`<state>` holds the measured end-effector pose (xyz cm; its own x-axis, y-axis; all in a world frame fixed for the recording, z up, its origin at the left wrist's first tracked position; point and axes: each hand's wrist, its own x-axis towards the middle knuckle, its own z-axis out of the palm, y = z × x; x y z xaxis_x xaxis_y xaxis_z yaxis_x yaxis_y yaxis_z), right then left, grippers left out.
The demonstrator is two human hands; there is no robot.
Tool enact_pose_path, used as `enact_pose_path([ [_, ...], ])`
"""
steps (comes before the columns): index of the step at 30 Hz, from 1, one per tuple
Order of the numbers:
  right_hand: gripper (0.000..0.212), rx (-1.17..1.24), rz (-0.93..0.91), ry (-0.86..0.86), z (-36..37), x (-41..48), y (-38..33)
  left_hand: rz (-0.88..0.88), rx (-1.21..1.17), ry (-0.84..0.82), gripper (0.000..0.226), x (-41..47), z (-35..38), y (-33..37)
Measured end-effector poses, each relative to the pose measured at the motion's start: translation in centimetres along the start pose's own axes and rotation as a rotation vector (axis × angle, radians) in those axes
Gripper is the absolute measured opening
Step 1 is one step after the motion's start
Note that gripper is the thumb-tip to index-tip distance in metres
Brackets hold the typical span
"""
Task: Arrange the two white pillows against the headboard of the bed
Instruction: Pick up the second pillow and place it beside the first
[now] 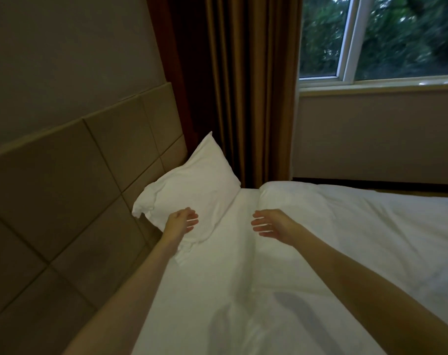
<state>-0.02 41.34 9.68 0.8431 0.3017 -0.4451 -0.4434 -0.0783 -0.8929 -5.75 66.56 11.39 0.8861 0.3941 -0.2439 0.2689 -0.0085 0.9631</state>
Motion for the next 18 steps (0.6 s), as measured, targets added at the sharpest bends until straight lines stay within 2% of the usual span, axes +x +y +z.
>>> enact_pose_path([
  [10, 0.015, -0.005, 0.077, -0.046, -2.0, -10.1, 7.3, -0.102, -0.047, 0.016, 0.027, -12.3, 1.9, -5.8],
  [18, 0.018, -0.001, 0.071, 0.011, -3.9, -14.1, 10.2, -0.119, -0.023, -0.029, 0.035, -16.4, 3.9, -7.0],
])
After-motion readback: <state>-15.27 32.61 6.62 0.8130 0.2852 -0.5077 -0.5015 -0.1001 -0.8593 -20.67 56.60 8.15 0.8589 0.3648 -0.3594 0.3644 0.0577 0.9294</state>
